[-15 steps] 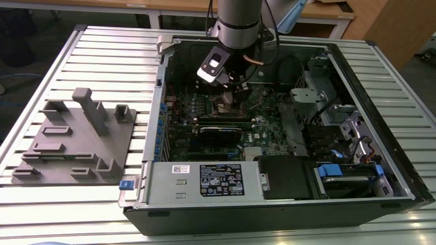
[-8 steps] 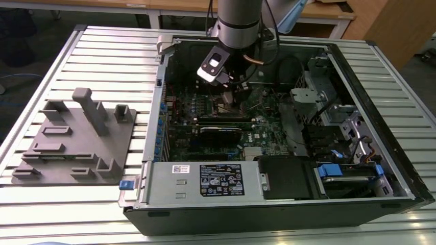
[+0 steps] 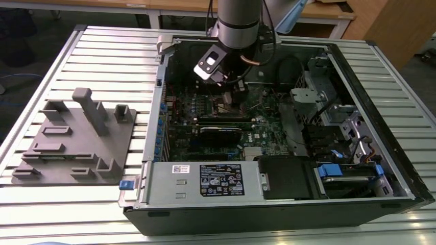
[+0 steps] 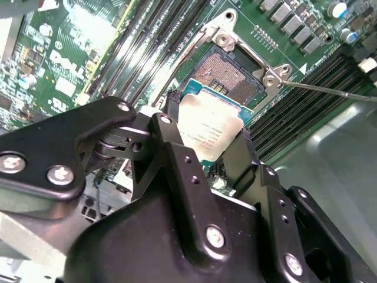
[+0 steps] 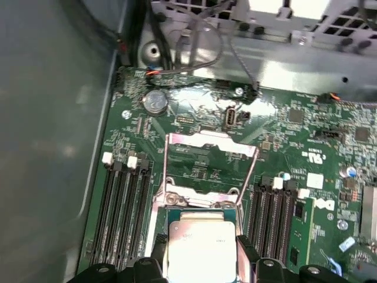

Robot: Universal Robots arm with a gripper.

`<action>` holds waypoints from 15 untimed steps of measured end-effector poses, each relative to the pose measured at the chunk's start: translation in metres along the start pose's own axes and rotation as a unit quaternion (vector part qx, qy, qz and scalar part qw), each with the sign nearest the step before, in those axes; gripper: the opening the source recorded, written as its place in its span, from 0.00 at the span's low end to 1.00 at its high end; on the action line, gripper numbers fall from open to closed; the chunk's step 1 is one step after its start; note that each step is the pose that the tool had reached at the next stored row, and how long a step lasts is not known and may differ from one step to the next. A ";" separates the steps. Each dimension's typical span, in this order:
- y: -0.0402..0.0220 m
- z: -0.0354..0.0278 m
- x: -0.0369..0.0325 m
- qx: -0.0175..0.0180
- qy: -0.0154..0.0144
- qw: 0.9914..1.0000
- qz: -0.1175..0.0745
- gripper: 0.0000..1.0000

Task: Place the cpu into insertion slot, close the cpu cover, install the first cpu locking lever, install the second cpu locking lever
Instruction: 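Place the cpu into insertion slot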

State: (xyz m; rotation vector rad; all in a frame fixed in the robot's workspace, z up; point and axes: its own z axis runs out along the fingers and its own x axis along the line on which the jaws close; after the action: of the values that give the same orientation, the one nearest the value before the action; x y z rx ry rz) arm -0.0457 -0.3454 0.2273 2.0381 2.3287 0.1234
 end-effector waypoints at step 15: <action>-0.0004 0.0000 0.0001 0.000 -0.001 1.000 0.014 0.54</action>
State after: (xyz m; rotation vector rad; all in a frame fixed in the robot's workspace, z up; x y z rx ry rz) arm -0.0461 -0.3453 0.2272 2.0694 2.2995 0.1225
